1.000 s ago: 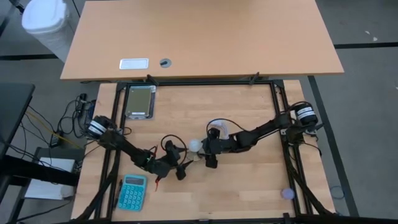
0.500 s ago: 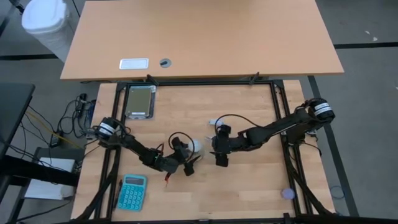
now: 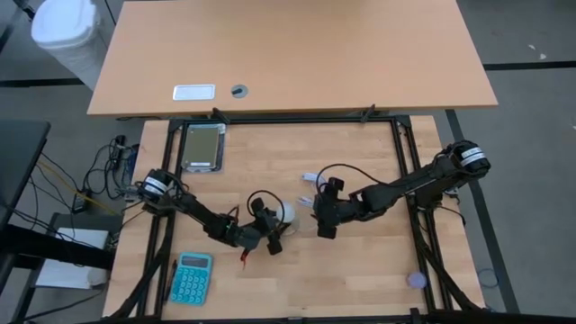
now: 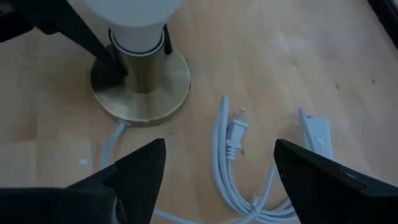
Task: Screw lightbulb
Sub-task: Remove the lightbulb from the lamp
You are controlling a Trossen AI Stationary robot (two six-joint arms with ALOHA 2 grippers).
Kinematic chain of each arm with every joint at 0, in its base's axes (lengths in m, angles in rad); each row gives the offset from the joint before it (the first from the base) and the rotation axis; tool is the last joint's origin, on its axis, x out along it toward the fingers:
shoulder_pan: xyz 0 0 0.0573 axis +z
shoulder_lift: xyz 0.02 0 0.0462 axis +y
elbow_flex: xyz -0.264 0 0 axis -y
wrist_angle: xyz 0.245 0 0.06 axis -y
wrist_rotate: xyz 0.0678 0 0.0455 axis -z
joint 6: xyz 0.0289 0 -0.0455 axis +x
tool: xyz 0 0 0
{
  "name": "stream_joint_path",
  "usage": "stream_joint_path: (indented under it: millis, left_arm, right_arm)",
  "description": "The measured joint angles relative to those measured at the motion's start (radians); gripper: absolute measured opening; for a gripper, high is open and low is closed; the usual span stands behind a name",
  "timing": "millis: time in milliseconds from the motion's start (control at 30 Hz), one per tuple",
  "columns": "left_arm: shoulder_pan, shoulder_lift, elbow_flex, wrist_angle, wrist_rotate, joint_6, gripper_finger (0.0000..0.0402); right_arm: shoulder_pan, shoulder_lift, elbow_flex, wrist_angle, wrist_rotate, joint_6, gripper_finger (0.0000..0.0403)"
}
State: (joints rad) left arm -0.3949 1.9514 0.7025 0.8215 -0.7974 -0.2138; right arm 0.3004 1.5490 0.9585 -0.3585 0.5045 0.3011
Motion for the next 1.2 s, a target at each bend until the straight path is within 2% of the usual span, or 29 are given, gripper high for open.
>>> stream_joint_path:
  millis: [267, 400, 733, 1033, 1200]
  left_arm:
    - [0.037, 0.0, 0.001, 0.016, 0.051, 0.006, 0.0197]
    - [0.039, 0.0, 0.004, 0.076, 0.051, 0.072, 0.0196]
    - [0.062, 0.0, 0.072, 0.037, 0.091, 0.107, 0.0195]
    - [0.11, 0.009, 0.076, 0.01, 0.166, 0.074, 0.0195]
    - [0.129, 0.009, 0.076, 0.007, 0.246, 0.051, 0.0197]
  right_arm:
    - [0.0, 0.0, 0.001, -0.001, 0.008, 0.01, 0.0301]
    - [0.0, 0.0, 0.001, -0.003, 0.008, 0.015, 0.0301]
    - [0.0, 0.0, 0.001, -0.008, 0.023, 0.016, 0.0301]
    - [0.0, 0.001, 0.001, -0.056, 0.052, 0.046, 0.0301]
    - [0.0, 0.001, 0.001, -0.058, 0.052, 0.02, 0.0301]
